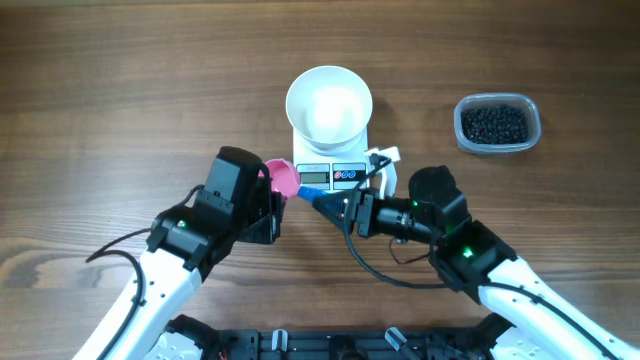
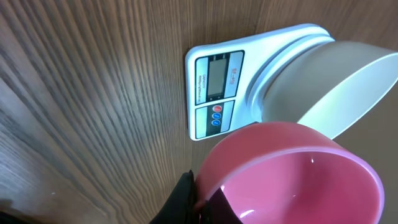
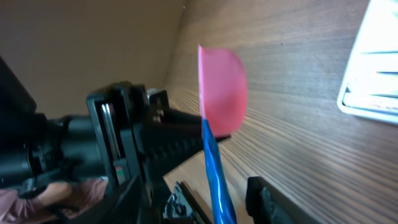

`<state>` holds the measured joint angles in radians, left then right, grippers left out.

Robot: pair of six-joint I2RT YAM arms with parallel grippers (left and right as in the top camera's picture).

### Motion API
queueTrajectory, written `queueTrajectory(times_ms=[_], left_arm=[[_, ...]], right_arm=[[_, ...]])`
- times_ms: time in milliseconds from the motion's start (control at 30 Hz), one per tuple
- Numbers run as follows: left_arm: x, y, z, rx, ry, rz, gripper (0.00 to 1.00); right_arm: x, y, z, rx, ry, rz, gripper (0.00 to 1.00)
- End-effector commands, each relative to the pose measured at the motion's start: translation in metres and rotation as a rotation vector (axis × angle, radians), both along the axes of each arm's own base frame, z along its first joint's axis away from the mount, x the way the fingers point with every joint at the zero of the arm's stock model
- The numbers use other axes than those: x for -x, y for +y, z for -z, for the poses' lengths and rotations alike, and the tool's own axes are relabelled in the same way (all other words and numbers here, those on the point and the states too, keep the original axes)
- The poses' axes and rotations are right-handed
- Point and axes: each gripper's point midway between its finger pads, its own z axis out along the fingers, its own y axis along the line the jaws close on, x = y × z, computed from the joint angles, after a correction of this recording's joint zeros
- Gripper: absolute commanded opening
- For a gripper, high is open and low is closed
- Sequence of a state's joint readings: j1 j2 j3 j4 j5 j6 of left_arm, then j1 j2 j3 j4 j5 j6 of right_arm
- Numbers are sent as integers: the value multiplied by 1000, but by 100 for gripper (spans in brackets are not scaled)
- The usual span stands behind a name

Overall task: Scoop item into bowl and weigh 150g on scale
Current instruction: 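Grasp the blue scoop handle with the right gripper near the left gripper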

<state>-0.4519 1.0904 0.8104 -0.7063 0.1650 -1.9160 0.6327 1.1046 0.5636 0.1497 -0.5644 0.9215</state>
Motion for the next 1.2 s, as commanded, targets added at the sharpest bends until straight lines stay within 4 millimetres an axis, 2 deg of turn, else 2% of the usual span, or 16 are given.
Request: queueTrajectory(times_ms=[0, 133, 367, 733, 1033, 1167], left_arm=[[-4, -1, -1, 2, -12, -14, 4], [-4, -2, -2, 3, -13, -13, 4], [-1, -6, -1, 3, -13, 6, 4], [-6, -17, -8, 27, -56, 31, 4], [0, -14, -4, 9, -31, 38, 4], [0, -14, -4, 9, -32, 38, 4]], right_arm=[[-7, 6, -3, -13, 5, 15, 54], [-9, 7, 1, -3, 11, 21, 47], [-17, 5, -3, -7, -17, 58, 40], [-13, 9, -2, -5, -20, 43, 29], [-14, 10, -5, -10, -37, 52, 27], [-14, 10, -5, -11, -35, 52, 23]])
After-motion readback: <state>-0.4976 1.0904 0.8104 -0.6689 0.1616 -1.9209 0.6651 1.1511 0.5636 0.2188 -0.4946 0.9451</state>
